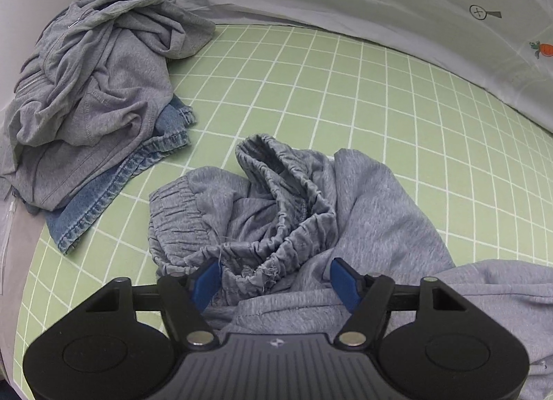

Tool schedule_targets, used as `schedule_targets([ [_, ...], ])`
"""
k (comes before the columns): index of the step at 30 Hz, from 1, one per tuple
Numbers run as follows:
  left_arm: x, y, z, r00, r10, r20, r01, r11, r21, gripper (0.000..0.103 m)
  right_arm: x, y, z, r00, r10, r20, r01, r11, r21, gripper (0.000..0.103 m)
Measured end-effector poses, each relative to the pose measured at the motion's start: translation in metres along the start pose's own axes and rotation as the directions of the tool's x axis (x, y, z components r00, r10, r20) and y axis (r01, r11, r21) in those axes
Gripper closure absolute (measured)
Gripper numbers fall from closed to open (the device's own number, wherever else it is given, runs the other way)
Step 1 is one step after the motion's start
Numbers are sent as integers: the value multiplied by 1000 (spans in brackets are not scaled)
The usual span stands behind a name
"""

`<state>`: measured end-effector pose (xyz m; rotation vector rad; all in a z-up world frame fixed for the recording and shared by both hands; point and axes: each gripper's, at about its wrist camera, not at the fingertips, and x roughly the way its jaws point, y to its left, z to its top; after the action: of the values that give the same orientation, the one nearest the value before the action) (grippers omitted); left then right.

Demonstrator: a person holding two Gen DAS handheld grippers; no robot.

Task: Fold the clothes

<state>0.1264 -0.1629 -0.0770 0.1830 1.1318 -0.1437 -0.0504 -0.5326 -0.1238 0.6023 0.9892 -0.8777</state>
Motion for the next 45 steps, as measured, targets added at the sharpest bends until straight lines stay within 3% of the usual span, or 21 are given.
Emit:
schedule_targets([
  [1, 0, 1, -2, 1000, 11, 5, -11, 1000, -2, 50, 0, 0, -3, 1000, -1, -2, 1, 1000, -9, 24],
  [3, -2, 3, -5, 999, 35, 14, -35, 999, -6, 71, -2, -1, -11, 1000, 6, -4, -6, 1000, -27, 46],
  [4, -3, 4, -6, 999, 43, 17, -43, 999, -9, 76, -4, -5, -14, 1000, 20, -5, -20, 999, -29, 71],
  [5, -5, 7, -8, 999, 41, 20, -41, 999, -15, 79, -6, -8, -17, 999, 35, -5, -35, 999, -30, 87],
  [7, -11, 12, -11, 999, 28, 26, -27, 999, -37, 82, -17, -19, -25, 998, 63, 14, -63, 998, -21, 99],
  [11, -30, 21, -23, 998, 26, 56, -21, 997, -80, 83, -48, -41, -42, 994, 73, 81, -71, 997, -26, 99],
  [15, -47, 27, -43, 998, 22, 65, -15, 995, -104, 82, -80, -65, -58, 989, 33, 142, -25, 998, -57, 100],
  [19, -57, 37, -65, 998, -30, 56, 38, 989, -145, 79, -83, -85, -73, 997, 22, 68, -16, 996, -83, 100],
  [21, -57, 41, -76, 998, -55, 40, 61, 982, -180, 58, -80, -93, -81, 999, 27, 25, -25, 997, -77, 99],
  [22, -56, 43, -80, 998, -55, 30, 60, 978, -202, 53, -76, -96, -84, 999, 35, 2, -35, 998, -61, 98],
  [24, -53, 46, -87, 998, -58, 9, 59, 967, -248, 44, -66, -104, -85, 998, 53, -40, -53, 999, -7, 93],
  [26, -48, 48, -91, 997, -78, -14, 71, 957, -283, 38, -57, -108, -83, 997, 55, -62, -53, 998, 36, 73],
  [28, -43, 50, -92, 994, -103, -35, 87, 945, -316, 34, -51, -111, -83, 995, 67, -69, -62, 995, 73, 61],
  [32, -28, 54, -89, 988, -143, -60, 108, 914, -391, 33, -34, -107, -81, 989, 98, -113, -86, 991, 106, 59],
  [35, -14, 57, -85, 978, -195, -79, 140, 882, -450, 38, -25, -99, -79, 988, 100, -119, -90, 992, 87, 60],
  [37, -8, 54, -81, 973, -215, -84, 154, 876, -457, 58, -23, -91, -76, 989, 104, -104, -99, 994, 50, 75],
  [38, -5, 50, -78, 974, -211, -85, 153, 883, -443, 69, -22, -87, -74, 990, 106, -90, -103, 994, 31, 86],
  [39, -3, 46, -75, 974, -208, -87, 152, 891, -429, 77, -21, -81, -70, 992, 102, -76, -102, 995, 5, 91],
  [43, 6, 26, -54, 981, -174, -87, 132, 926, -354, 83, -6, -60, -43, 994, 104, -38, -106, 993, -56, 95],
  [45, 14, 17, -37, 982, -178, -68, 144, 928, -342, 84, 4, -51, -20, 993, 114, -9, -114, 992, -57, 95],
])
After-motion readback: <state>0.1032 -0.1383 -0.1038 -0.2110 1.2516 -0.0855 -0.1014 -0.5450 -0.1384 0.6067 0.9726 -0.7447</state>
